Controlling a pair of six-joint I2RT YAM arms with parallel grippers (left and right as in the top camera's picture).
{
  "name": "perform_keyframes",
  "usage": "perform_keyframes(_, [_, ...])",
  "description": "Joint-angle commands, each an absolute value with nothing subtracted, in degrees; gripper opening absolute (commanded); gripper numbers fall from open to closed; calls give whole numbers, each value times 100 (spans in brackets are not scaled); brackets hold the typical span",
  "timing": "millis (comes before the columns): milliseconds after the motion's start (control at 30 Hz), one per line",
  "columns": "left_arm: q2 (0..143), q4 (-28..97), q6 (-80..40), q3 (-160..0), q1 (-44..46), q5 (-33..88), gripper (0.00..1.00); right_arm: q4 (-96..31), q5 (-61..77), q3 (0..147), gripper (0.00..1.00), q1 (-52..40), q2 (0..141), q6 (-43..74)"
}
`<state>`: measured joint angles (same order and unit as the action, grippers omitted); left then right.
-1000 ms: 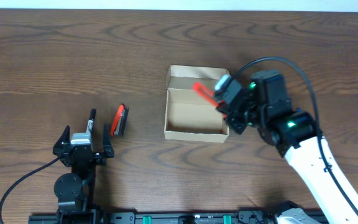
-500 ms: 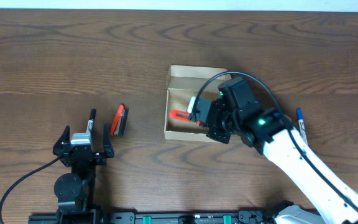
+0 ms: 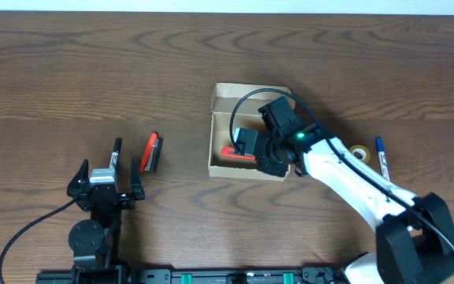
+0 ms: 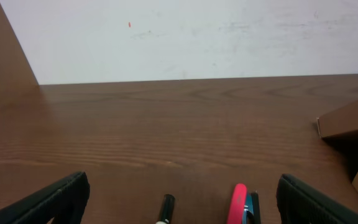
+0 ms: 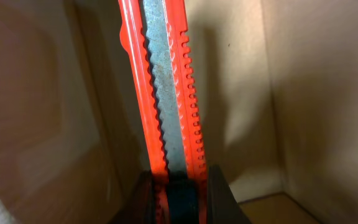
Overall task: Pack container
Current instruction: 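Carry the box cutter left and lower it into the cardboard box, then open the right gripper and move it to the yellow tape roll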
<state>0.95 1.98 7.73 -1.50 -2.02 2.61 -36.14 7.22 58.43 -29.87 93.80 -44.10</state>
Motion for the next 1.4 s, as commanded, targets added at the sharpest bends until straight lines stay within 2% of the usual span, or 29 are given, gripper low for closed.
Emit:
perform_keyframes(0, [64,410,770,-32,-180,401,95,-3548,755,5957,1,-2954,9623,-4493])
perform_keyframes(333, [64,410,770,-32,-180,401,95,-3500,775,5957,1,-2954,10086,-4491])
perform_keyframes(367, [64,410,770,-32,-180,401,95,-3487,773,5957,7,-2954,10086,-4488])
perform_keyframes(400, [64,410,770,-32,-180,401,95,-3470,773,5957,18,-2954,10086,-4491])
perform_keyframes(433, [64,410,770,-34,-180,401,95,-3454,773,5957,35,-2954,10086,-4488])
perform_keyframes(467, [64,410,770,-32,-180,401,95,-3452,773,5957,45,-2954,10086,-4486])
perform_keyframes(500, [64,410,770,-32,-180,401,95,-3457,775,5957,45,-2954,10086,-4486])
perform_keyframes(567, [64,410,770,-32,-180,401,95,-3492,773,5957,56,-2954,10086,-4486])
perform_keyframes(700, [64,410,770,-32,-180,401,95,-3505,766,5957,68,-2945,10086,-4486])
perform_keyframes(1200, [64,331,766,-32,-185,390,95,-3555,1050,6213,73,-2593,9583,-4058])
perform_keyframes(1233, [62,333,751,-34,-185,447,95,-3555,1144,6296,74,-2526,9452,-3907])
perform_keyframes(1300, [64,412,696,-34,-185,451,95,-3557,1269,6469,84,-2377,9179,-3352])
perform_keyframes(1333, [64,425,639,-38,-185,401,95,-3586,1214,6628,89,-2237,8927,-2578])
perform_keyframes(1367, [64,432,642,-38,-187,351,95,-3667,1203,6733,85,-2141,8779,-2259])
